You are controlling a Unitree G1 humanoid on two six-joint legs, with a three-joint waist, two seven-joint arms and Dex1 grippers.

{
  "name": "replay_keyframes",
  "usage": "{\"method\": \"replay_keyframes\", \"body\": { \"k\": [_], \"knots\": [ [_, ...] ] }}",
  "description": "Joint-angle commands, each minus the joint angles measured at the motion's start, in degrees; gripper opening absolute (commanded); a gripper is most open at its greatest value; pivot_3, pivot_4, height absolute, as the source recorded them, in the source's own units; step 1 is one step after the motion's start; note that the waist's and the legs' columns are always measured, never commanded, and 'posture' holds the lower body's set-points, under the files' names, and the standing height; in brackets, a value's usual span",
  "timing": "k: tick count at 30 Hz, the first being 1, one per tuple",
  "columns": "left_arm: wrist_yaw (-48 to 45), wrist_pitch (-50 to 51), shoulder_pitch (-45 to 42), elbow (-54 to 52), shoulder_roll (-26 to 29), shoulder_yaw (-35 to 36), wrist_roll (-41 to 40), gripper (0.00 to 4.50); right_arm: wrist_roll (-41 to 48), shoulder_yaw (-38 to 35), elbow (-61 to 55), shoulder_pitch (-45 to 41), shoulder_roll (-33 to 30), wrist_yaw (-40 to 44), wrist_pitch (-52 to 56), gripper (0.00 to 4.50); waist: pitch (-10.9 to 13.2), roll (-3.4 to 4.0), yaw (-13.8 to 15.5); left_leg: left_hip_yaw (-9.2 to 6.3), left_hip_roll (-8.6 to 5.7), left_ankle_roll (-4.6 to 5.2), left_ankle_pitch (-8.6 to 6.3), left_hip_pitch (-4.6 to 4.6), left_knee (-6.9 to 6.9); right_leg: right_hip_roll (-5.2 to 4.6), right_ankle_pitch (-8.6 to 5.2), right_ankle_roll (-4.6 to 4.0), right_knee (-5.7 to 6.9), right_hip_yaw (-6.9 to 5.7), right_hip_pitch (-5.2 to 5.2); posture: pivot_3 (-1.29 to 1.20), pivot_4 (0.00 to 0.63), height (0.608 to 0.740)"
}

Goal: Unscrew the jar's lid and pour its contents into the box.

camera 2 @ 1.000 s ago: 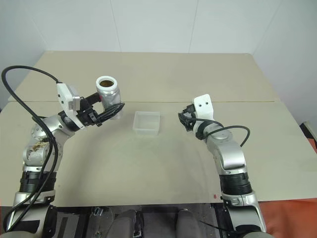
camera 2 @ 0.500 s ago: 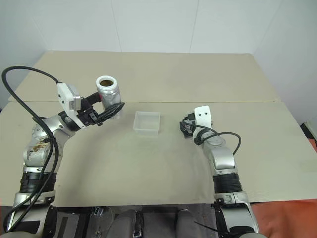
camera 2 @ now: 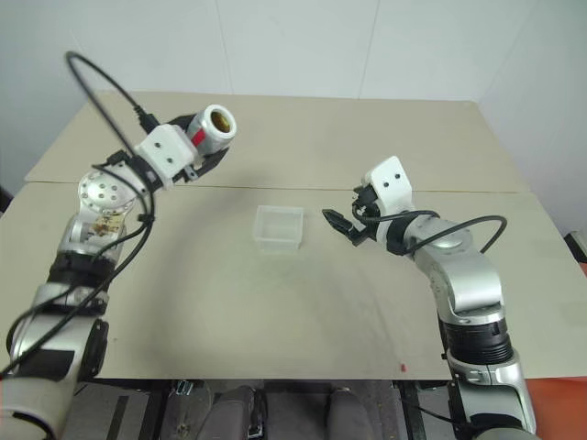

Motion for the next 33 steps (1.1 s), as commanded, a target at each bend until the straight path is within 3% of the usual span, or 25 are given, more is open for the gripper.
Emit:
{"method": "replay_keyframes", "body": {
  "k": [1, 4, 6, 10, 13, 22, 28, 33],
  "knots": [
    [15.9, -15.7, -10.9, 7.6, 2.7, -10.6, 20.1, 2.75, 2.8, -0.6, -4.0, -0.7, -1.9, 2.8, 1.0, 4.44, 0.0, -0.03, 0.2, 0.02, 0.0, -0.05, 0.03, -0.05, 0.02, 0.0, 0.0, 0.01, -0.02, -0.02, -0.02, 0.0, 0.15, 0.74],
    [32.7, -19.6, -18.9, 11.4, 4.5, -23.7, 39.6, 2.75, 4.6, -0.9, -5.5, -0.4, -3.6, 4.9, 1.9, 4.44, 0.0, -0.03, 0.4, 0.04, -0.02, -0.04, 0.02, -0.15, 0.03, -0.02, 0.05, 0.08, -0.18, -0.04, -0.03, 0.0, 0.15, 0.74],
    [42.0, -20.4, -22.7, 13.3, 4.3, -30.8, 48.5, 2.75, 6.8, -1.9, -6.3, -0.6, -4.5, 6.4, 3.1, 4.44, 0.0, -0.03, 0.5, 0.05, -0.01, 0.0, 0.0, -0.17, 0.02, -0.02, 0.06, 0.11, -0.25, -0.05, -0.02, 0.0, 0.15, 0.74],
    [56.9, -18.0, -28.1, 17.4, 2.0, -42.4, 61.2, 2.75, 11.6, -3.5, -5.9, -2.2, -8.5, 11.0, 6.2, 4.44, 0.0, -0.06, 0.5, 0.07, 0.01, 0.06, -0.04, -0.21, 0.02, -0.02, 0.07, 0.12, -0.26, -0.05, -0.08, 0.0, 0.15, 0.74],
    [63.7, -15.5, -30.3, 20.6, -0.5, -47.7, 65.9, 2.75, 14.5, -4.4, -4.9, -4.0, -11.6, 13.7, 8.2, 4.44, 0.0, -0.07, 0.6, 0.07, 0.01, 0.09, -0.05, -0.28, 0.05, -0.03, 0.07, 0.13, -0.24, -0.05, -0.14, 0.0, 0.15, 0.74],
    [73.6, -8.8, -34.0, 24.6, -5.2, -56.9, 72.5, 2.75, 18.6, -3.6, -3.3, -6.0, -17.9, 19.7, 10.2, 4.44, 0.1, -0.1, 1.0, 0.08, 0.0, 0.08, -0.05, -0.35, 0.1, -0.06, 0.07, 0.13, -0.27, -0.08, -0.16, 0.0, 0.15, 0.74],
    [73.3, -10.3, -34.2, 26.1, -4.6, -55.4, 69.2, 2.75, 18.4, -3.4, -3.4, -5.6, -18.0, 19.5, 9.7, 4.44, 0.1, -0.11, 1.1, 0.08, 0.01, 0.04, -0.02, -0.35, 0.14, -0.07, 0.07, 0.13, -0.21, -0.07, -0.18, 0.0, 0.15, 0.74],
    [66.5, -17.0, -32.4, 28.3, -1.9, -47.9, 58.4, 2.75, 18.4, -3.6, -3.0, -5.2, -17.4, 18.9, 9.6, 4.44, 0.1, -0.11, 1.0, 0.08, 0.02, 0.03, -0.01, -0.36, 0.19, -0.07, 0.07, 0.13, -0.15, -0.07, -0.19, 0.0, 0.15, 0.74]
  ]
}}
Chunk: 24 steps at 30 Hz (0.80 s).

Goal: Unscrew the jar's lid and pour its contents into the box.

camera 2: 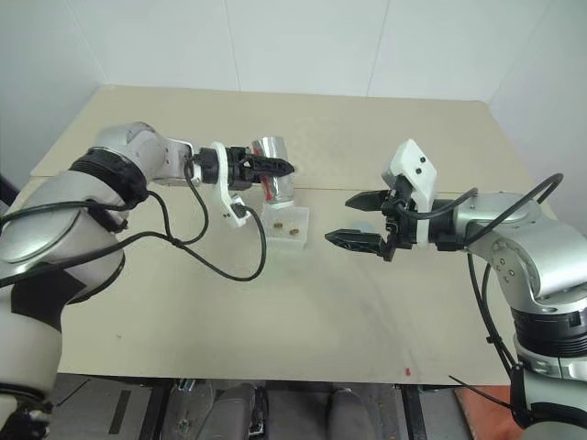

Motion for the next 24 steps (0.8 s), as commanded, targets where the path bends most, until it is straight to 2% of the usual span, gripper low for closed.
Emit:
{"method": "replay_keyframes", "body": {
  "k": [1, 5, 9, 11, 12, 14, 15, 18, 24],
  "knots": [
    [-4.4, -3.4, -0.3, 1.3, 2.4, 6.3, -8.2, 2.75, 0.8, -1.2, -0.5, -0.5, -0.1, -0.5, -0.4, 4.44, 0.0, 0.0, -0.1, 0.0, 0.0, 0.0, 0.0, 0.0, 0.01, 0.0, 0.0, 0.0, 0.02, 0.0, -0.01, 0.0, 0.15, 0.74],
    [-17.4, -7.9, 3.6, 3.7, 4.3, 17.2, -22.7, 2.75, 1.1, -1.4, 0.0, -0.5, 0.6, -0.8, -0.4, 4.44, 0.0, 0.0, -0.3, 0.0, 0.01, -0.02, 0.01, 0.01, 0.17, -0.02, 0.0, 0.0, 0.22, 0.01, -0.02, 0.0, 0.15, 0.74],
    [-44.6, -11.7, 13.1, 6.1, 2.8, 36.3, -50.1, 2.75, 2.2, -2.2, 0.7, -0.6, 2.0, -1.4, 0.2, 4.44, 0.0, 0.02, -0.7, 0.01, 0.05, -0.01, 0.01, 0.02, 0.35, -0.01, 0.0, -0.01, 0.38, 0.0, 0.01, 0.0, 0.15, 0.74],
    [-62.7, -6.9, 19.7, 1.2, -0.1, 45.8, -68.0, 2.75, 2.5, -2.2, 1.1, -0.8, 2.3, -1.2, 0.3, 4.44, 0.0, 0.02, -0.8, 0.01, 0.06, -0.03, 0.03, 0.01, 0.4, -0.02, 0.0, -0.01, 0.43, -0.01, 0.01, 0.0, 0.15, 0.74],
    [-71.8, -1.2, 24.1, -4.8, -1.8, 50.2, -78.6, 2.75, 2.7, -2.1, 1.4, -0.9, 2.3, -1.0, 0.2, 4.44, 0.0, 0.03, -0.8, 0.0, 0.06, -0.03, 0.03, 0.02, 0.42, -0.02, 0.0, -0.01, 0.42, -0.02, 0.03, 0.0, 0.15, 0.74],
    [-83.4, 9.5, 30.6, -16.0, -3.5, 55.7, -92.6, 2.75, 3.0, -1.9, 1.8, -1.0, 2.1, -0.7, 0.1, 4.44, 0.0, 0.03, -1.0, -0.03, 0.09, -0.03, 0.03, -0.01, 0.48, -0.03, 0.0, -0.01, 0.45, -0.01, 0.03, 0.0, 0.15, 0.74],
    [-85.8, 14.7, 33.5, -21.3, -3.9, 57.5, -96.6, 2.75, 3.0, -1.7, 2.0, -1.1, 1.9, -0.6, 0.0, 4.44, 0.0, 0.03, -1.2, -0.06, 0.11, -0.03, 0.02, -0.02, 0.52, -0.03, 0.0, -0.01, 0.43, -0.01, 0.03, 0.0, 0.15, 0.74],
    [-86.9, 25.4, 40.8, -32.7, -4.1, 60.4, -101.2, 2.75, 3.3, -1.6, 2.3, -1.1, 1.6, -0.3, -0.1, 4.44, 0.0, 0.03, -1.6, -0.19, 0.11, -0.03, 0.02, -0.06, 0.59, 0.01, 0.0, -0.01, 0.46, -0.02, 0.03, 0.0, 0.15, 0.74],
    [-79.4, 37.9, 53.2, -44.5, -5.4, 64.4, -100.8, 2.75, 3.8, -2.0, 1.3, -0.4, 1.6, -0.5, 0.2, 4.44, 0.0, 0.08, -1.8, -0.44, 0.07, 0.04, -0.02, 0.22, 0.58, 0.03, 0.0, -0.01, 0.53, 0.07, 0.27, 0.0, 0.15, 0.74]
  ]
}}
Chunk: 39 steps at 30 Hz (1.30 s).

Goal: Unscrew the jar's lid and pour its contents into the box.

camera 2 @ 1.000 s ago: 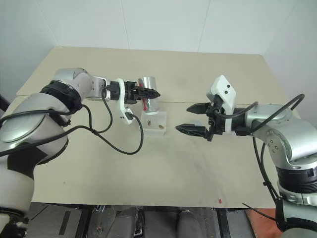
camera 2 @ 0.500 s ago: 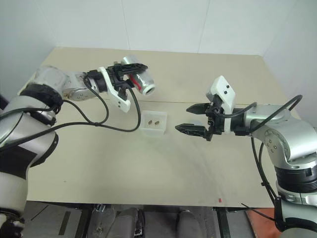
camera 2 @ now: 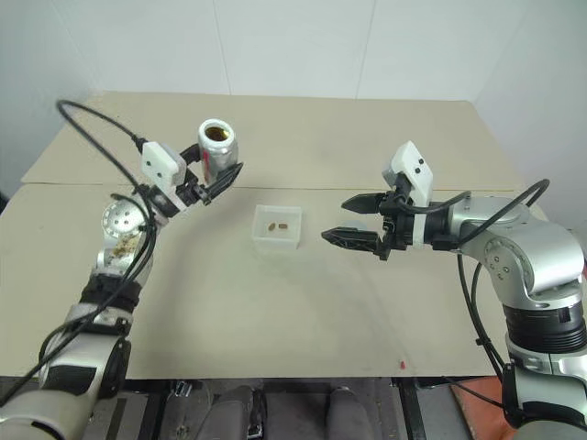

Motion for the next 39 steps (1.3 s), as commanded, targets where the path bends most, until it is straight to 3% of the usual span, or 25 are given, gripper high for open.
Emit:
{"method": "replay_keyframes", "body": {
  "k": [1, 6, 11, 26, 31, 39],
  "knots": [
    [4.2, 7.2, 4.5, -6.6, -1.0, 3.0, -1.5, 2.75, 1.5, -2.0, -2.0, -0.2, -0.7, -0.1, 0.0, 4.44, 0.0, 0.0, 0.1, -0.05, 0.0, 0.0, 0.0, 0.0, 0.0, 0.0, 0.0, 0.0, 0.03, 0.0, -0.02, 0.0, 0.15, 0.74],
    [7.0, 11.3, 11.1, -12.1, -3.6, 3.9, -0.8, 2.75, 1.7, -2.5, -2.8, 0.4, -1.3, -0.1, 0.3, 4.44, 0.0, 0.0, 0.8, -0.16, -0.02, 0.03, -0.02, -0.03, 0.0, -0.02, 0.0, 0.0, 0.0, -0.01, -0.01, 0.0, 0.15, 0.74],
    [9.6, 11.2, 12.5, -12.3, -6.8, 5.1, -0.3, 2.75, 2.0, -2.6, -3.1, 0.5, -1.6, -0.1, 0.3, 4.44, 0.0, 0.0, 1.0, -0.16, -0.04, 0.07, -0.04, -0.02, 0.02, -0.03, 0.0, 0.0, -0.02, 0.0, 0.02, 0.0, 0.15, 0.74],
    [13.9, -0.5, 6.1, 7.4, -13.1, 4.3, 7.8, 2.75, 3.8, -3.3, -5.9, 1.7, -2.0, -1.6, 0.2, 4.44, 0.0, -0.01, 1.1, 0.01, -0.06, 0.16, -0.09, -0.02, 0.01, -0.04, 0.0, 0.0, -0.12, -0.07, 0.09, 0.0, 0.15, 0.74],
    [13.1, 0.4, 8.5, 5.1, -13.2, 4.1, 7.7, 4.4, 4.1, -3.9, -6.9, 2.6, -2.4, -2.0, 0.2, 4.5, 0.0, -0.01, 1.0, -0.01, -0.06, 0.18, -0.1, -0.02, 0.01, -0.04, 0.0, 0.0, -0.11, -0.07, 0.09, 0.0, 0.15, 0.74],
    [13.1, 2.7, 12.6, -0.5, -11.6, 4.6, 8.2, 4.48, 4.5, -3.3, -6.8, 2.5, -2.3, -2.7, -0.4, 4.5, 0.0, -0.01, 0.9, -0.2, -0.04, 0.45, -0.27, -0.01, -0.01, -0.03, 0.0, 0.0, -0.08, -0.05, 0.06, 0.0, 0.15, 0.74]
  ]
}}
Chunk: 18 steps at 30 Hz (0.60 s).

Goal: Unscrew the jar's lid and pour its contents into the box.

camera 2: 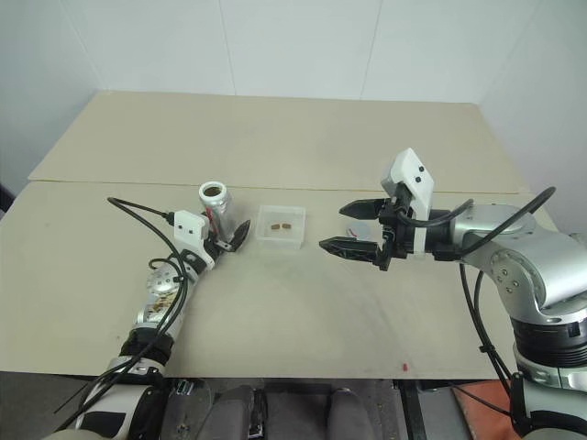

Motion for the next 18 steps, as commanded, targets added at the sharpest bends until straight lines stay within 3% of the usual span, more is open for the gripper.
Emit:
{"method": "replay_keyframes", "body": {
  "k": [1, 8, 18],
  "knots": [
    [-0.8, 1.5, 1.0, -3.6, 1.7, 0.4, 0.1, 4.48, 0.5, -1.9, -1.3, -0.6, -0.7, -0.3, -0.9, 4.5, 0.0, 0.0, 0.0, 0.0, 0.0, 0.0, 0.0, 0.01, 0.0, 0.0, 0.0, 0.0, 0.01, 0.01, 0.0, 0.0, 0.15, 0.74],
    [-3.5, 7.3, 4.4, -12.1, 6.9, 0.9, -0.4, 4.48, 0.3, -1.4, -1.0, -0.9, -0.5, 0.0, -1.3, 4.5, 0.0, 0.0, 0.0, 0.0, 0.0, 0.01, -0.01, 0.0, 0.0, 0.0, 0.0, 0.0, -0.01, 0.02, -0.03, 0.0, 0.15, 0.74],
    [-20.8, 21.0, 11.6, -30.1, 23.8, 3.2, -8.4, 4.48, 0.1, -1.4, -0.4, -0.8, -0.9, 1.0, -1.9, 4.5, 0.0, 0.02, -0.1, 0.02, 0.04, 0.01, -0.01, 0.01, -0.07, 0.0, 0.0, 0.0, -0.03, 0.05, -0.08, 0.0, 0.15, 0.74]
  ]
}}
